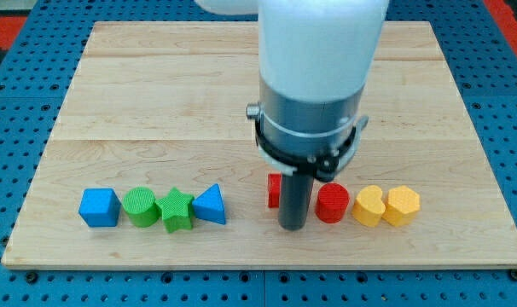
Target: Push the red circle to the down side of red star
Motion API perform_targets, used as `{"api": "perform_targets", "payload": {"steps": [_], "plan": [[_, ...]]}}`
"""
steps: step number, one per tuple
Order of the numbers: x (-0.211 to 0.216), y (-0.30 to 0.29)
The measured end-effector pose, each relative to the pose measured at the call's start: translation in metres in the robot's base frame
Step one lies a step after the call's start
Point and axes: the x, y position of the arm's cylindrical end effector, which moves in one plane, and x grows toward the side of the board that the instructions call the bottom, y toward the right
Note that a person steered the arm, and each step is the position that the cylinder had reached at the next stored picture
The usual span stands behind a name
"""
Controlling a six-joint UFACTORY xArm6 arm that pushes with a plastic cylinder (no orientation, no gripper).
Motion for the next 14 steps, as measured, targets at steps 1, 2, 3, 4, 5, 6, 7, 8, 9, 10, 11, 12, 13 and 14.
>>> {"api": "perform_targets", "payload": {"steps": [1,2,3,4,5,6,7,8,9,10,11,12,13,14], "plan": [[-0.047,0.0],[-0.102,0.0],[-0.137,0.002],[-0.107,0.045],[-0.08,0.054],[-0.078,-0.013],[-0.018,-0.024],[0.035,-0.02],[0.062,0.007],[0.048,0.028],[0.032,0.042],[0.008,0.042],[-0.026,0.042],[-0.046,0.067]]}}
